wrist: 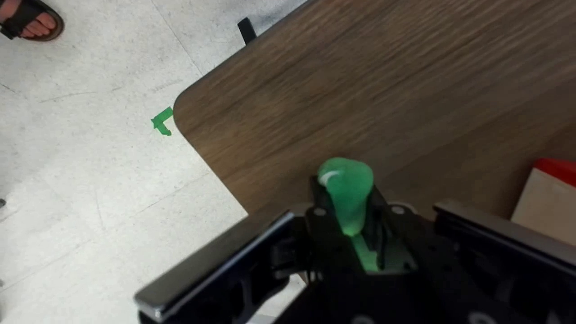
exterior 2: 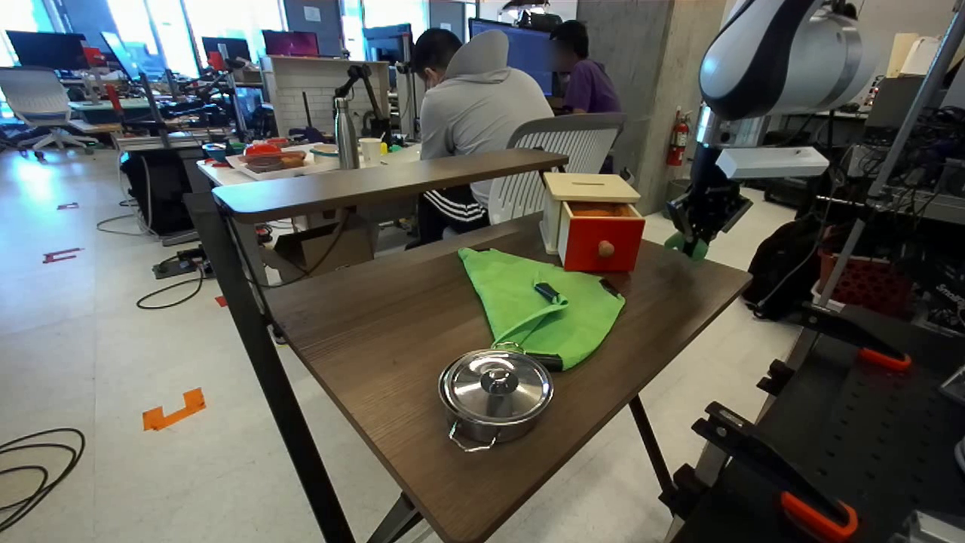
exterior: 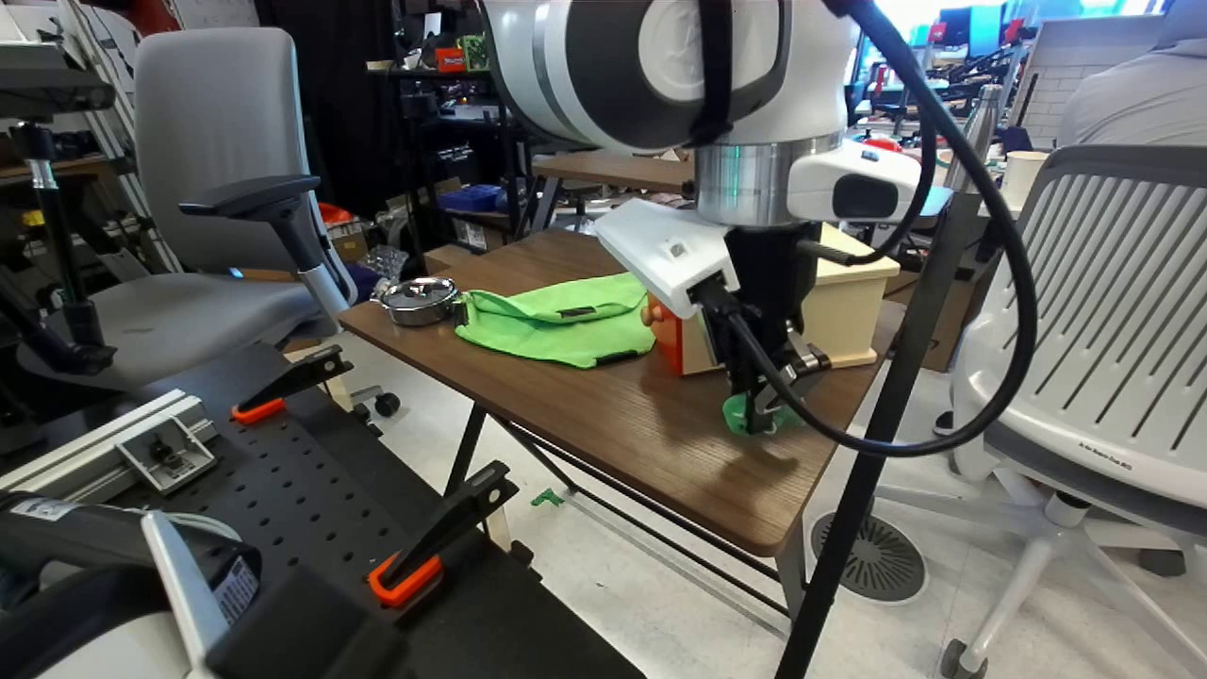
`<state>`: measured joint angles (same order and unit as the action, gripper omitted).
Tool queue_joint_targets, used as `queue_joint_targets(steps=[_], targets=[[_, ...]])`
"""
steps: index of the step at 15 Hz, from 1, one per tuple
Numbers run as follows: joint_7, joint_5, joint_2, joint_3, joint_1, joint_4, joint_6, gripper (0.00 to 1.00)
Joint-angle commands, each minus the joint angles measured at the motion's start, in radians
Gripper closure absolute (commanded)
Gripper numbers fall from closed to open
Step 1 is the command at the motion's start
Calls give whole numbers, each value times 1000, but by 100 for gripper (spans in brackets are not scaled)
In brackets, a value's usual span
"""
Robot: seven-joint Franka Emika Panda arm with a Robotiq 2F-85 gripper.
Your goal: Move the green toy to the left
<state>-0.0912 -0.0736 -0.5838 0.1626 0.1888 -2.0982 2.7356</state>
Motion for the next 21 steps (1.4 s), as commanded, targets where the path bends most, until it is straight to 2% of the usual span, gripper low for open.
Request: queue_joint_targets(steps=[1, 5, 10, 17, 21], targets=[[39, -11, 176, -19, 9, -121, -25, 96], [59, 5, 363, -35, -27, -246, -10, 95], [10, 30, 521, -89, -125, -327, -6, 95], [-122, 91, 479, -188, -256, -280, 45, 95], [-172, 108, 373, -219, -314, -208, 94, 95]])
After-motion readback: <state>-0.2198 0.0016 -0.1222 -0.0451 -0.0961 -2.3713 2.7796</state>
